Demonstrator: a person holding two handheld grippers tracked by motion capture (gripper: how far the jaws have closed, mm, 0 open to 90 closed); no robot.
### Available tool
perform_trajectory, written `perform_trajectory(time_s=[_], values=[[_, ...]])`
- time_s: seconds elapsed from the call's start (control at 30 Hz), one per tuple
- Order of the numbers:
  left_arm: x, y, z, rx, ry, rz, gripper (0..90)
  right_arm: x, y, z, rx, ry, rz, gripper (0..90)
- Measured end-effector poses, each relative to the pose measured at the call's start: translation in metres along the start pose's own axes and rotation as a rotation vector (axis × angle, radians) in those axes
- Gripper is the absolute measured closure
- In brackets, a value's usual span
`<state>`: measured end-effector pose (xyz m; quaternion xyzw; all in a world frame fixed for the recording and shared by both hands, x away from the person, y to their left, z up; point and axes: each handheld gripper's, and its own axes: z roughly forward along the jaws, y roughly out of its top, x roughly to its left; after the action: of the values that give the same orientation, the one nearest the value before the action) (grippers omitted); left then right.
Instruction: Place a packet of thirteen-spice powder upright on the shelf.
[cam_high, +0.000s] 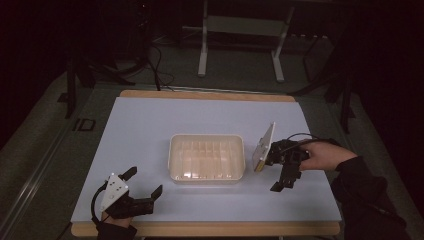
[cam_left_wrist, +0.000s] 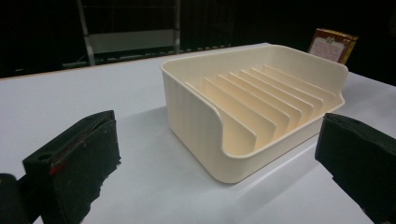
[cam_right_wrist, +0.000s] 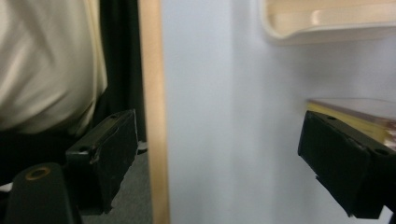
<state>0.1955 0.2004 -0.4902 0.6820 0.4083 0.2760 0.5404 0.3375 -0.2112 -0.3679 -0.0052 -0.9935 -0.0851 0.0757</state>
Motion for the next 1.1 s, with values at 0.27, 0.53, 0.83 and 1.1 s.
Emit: perform_trajectory(time_s=[0.27,0.53,0.83,1.1], values=[[0.000,-0.001,-0.002,0.002,0.007,-0.003,0.0,-0.011,-0.002,-0.017,-0.022,-0.033,0.015,12.7],[0.001,-0.001,-0.004,0.003,0.014,-0.004,0.0,-0.027,0.000,-0.028,-0.061,-0.153,0.044,13.6],[0.001,-0.002,-0.006,0.004,0.015,-0.008,0.0,-0.043,0.004,-0.023,-0.014,-0.107,0.065,11.3],[0.002,-0.003,-0.006,0.003,0.013,-0.009,0.0,-0.051,0.006,-0.013,0.026,-0.203,0.017,13.6]])
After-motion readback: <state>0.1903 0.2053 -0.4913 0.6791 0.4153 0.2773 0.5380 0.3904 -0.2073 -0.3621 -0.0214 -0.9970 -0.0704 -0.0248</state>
